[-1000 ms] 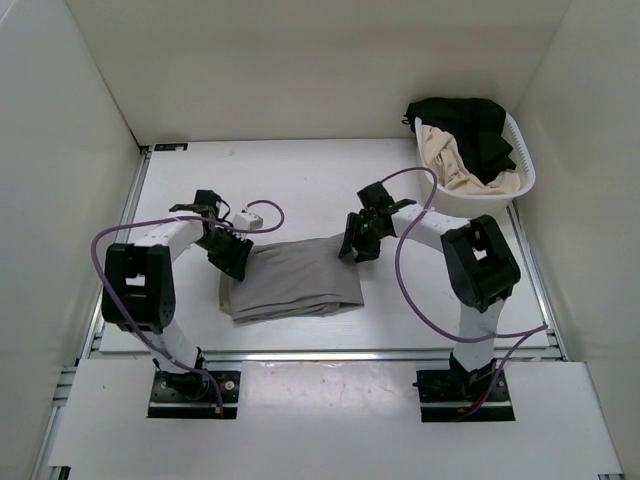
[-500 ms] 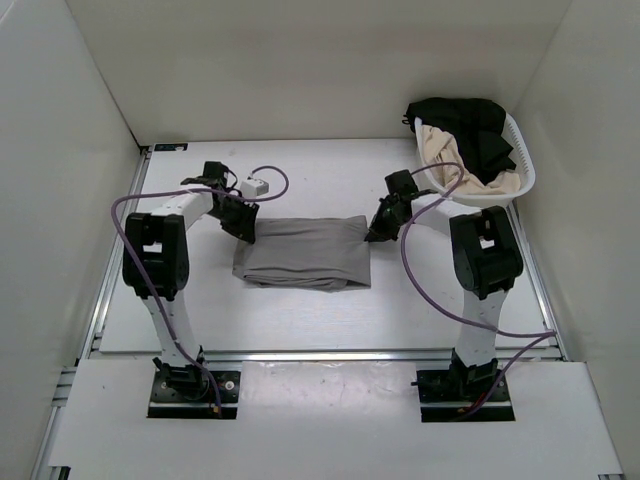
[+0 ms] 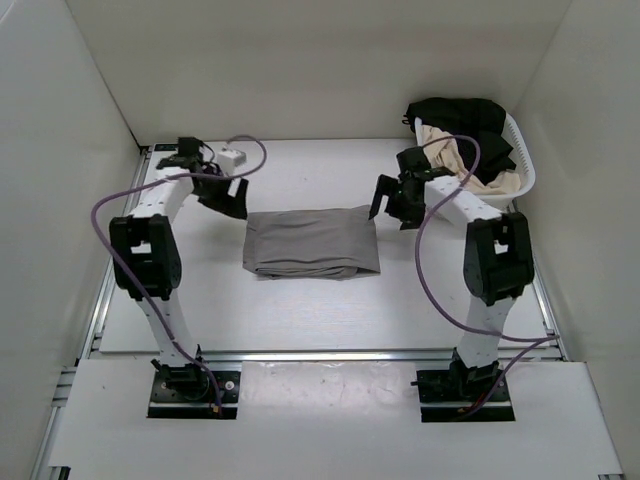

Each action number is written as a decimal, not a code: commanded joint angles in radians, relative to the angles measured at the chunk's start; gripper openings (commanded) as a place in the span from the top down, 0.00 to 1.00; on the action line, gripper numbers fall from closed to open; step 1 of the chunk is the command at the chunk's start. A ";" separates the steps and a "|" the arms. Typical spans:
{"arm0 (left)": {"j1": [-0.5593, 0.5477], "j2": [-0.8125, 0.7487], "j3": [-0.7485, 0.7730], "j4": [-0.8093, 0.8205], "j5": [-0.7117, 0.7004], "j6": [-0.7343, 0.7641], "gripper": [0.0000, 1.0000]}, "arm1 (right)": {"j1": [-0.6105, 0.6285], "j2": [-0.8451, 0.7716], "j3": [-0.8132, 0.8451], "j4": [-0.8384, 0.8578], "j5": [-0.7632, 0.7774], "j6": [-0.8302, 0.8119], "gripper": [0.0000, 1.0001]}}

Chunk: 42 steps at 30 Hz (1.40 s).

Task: Fold and stack the trousers
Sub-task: Fold the trousers

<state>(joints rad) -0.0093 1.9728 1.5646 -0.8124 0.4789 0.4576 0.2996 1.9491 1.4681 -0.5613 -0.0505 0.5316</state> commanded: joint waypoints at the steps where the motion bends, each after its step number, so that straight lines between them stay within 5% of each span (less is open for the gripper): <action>1: 0.081 -0.187 0.113 -0.016 -0.055 -0.036 0.00 | 0.001 -0.194 0.099 -0.197 0.095 -0.119 0.01; 6: 0.150 -0.248 0.097 -0.105 -0.351 -0.060 0.00 | -0.092 -0.324 0.199 -0.415 0.165 -0.208 0.01; 13: 0.434 -0.387 -0.184 -0.051 -0.338 -0.102 0.00 | -0.361 -0.415 0.225 -0.519 0.239 -0.269 0.01; 18: 0.574 -0.387 -0.210 -0.051 -0.244 -0.134 0.00 | -0.484 -0.446 0.238 -0.529 0.279 -0.280 0.01; 42: 0.605 -0.396 -0.179 -0.060 -0.226 -0.132 0.00 | -0.502 -0.516 0.195 -0.470 0.301 -0.282 0.01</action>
<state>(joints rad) 0.5938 1.6283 1.3548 -0.8722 0.2241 0.3279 -0.2008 1.4700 1.6772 -1.0653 0.2413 0.2680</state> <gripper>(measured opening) 0.998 0.995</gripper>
